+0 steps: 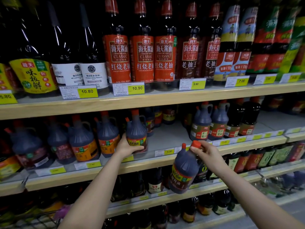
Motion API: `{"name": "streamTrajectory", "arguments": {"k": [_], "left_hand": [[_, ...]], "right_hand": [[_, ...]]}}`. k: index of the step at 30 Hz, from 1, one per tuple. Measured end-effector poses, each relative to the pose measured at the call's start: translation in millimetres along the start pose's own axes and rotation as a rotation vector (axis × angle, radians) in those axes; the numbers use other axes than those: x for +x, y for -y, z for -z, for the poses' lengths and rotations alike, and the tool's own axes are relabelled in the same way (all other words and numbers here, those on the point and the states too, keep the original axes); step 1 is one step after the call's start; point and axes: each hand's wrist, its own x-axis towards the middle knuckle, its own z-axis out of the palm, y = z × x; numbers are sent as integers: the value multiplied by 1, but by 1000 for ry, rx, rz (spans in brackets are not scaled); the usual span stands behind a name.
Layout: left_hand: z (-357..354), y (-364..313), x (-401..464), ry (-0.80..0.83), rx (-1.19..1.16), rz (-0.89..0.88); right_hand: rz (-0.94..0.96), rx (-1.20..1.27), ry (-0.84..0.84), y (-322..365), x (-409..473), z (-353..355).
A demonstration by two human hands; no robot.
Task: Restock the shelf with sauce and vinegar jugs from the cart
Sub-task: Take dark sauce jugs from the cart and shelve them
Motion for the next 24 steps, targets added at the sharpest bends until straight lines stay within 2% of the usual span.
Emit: {"name": "streamTrajectory", "arguments": {"k": [2, 5, 7, 10, 11, 13, 16, 19, 22, 24], "left_hand": [[1, -4, -22, -36, 28, -44], [-3, -8, -63, -148, 198, -198], [-10, -10, -83, -13, 246, -244], [-32, -25, -111, 366, 197, -147], [-41, -32, -120, 448, 142, -125], [-60, -41, -133, 514, 12, -117], [-79, -44, -144, 397, -150, -83], [-87, -42, -155, 272, -193, -57], [-92, -40, -164, 199, -206, -8], [-93, -39, -165, 158, -209, 17]], "right_hand": [[17, -3, 16, 8, -2, 5], [64, -11, 71, 22, -4, 15], [112, -34, 122, 35, -4, 20], [185, -21, 198, 59, -6, 25], [201, 1, 216, 67, -7, 26], [219, 47, 250, 80, -9, 26], [196, 161, 268, 89, -14, 21], [172, 204, 164, 83, -24, 12], [176, 20, -39, 65, -50, 5], [223, -177, -58, 53, -66, 0]]}}
